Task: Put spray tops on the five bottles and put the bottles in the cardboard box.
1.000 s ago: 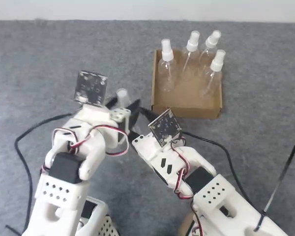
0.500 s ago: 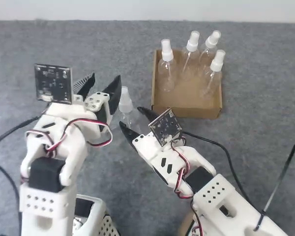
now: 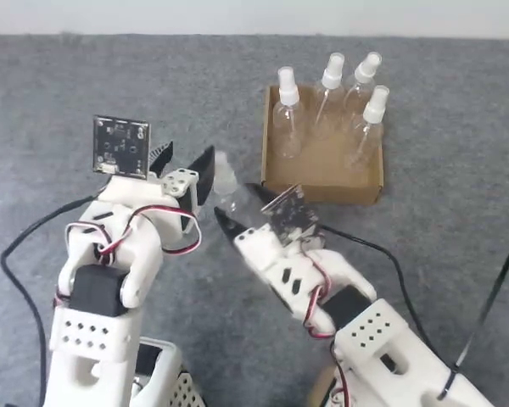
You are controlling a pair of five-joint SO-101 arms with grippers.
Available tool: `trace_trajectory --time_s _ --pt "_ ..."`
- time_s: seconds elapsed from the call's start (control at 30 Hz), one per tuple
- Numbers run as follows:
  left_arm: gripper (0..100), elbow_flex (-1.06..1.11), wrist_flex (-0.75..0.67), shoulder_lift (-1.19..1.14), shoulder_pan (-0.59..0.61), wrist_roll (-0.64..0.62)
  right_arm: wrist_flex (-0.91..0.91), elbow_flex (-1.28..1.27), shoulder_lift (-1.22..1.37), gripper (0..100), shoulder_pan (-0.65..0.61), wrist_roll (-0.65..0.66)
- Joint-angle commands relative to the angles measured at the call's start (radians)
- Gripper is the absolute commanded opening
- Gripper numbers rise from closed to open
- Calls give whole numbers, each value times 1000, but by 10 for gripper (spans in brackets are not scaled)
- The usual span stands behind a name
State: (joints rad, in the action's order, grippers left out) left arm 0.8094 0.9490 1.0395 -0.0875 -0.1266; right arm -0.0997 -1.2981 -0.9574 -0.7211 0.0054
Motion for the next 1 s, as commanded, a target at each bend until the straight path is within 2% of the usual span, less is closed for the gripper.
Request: trace_trajectory --time_s 0.0,0.17,0.37,0.5,0.67,0.8,0.97 --pt "192 -108 57 0 8 9 -8 130 -4 6 110 -5" --pt "193 -183 127 2 74 9 -183 365 65 6 183 -8" --pt "203 -36 123 51 129 26 -260 660 329 6 199 -11" --pt "268 157 95 235 55 103 -325 847 487 6 186 -11" --pt "303 377 6 428 -52 120 -509 1017 547 6 87 -12" --pt "305 407 -31 453 -60 120 -596 1053 547 6 19 -12" --pt "305 453 -89 453 -54 120 -687 1051 510 6 4 -12"
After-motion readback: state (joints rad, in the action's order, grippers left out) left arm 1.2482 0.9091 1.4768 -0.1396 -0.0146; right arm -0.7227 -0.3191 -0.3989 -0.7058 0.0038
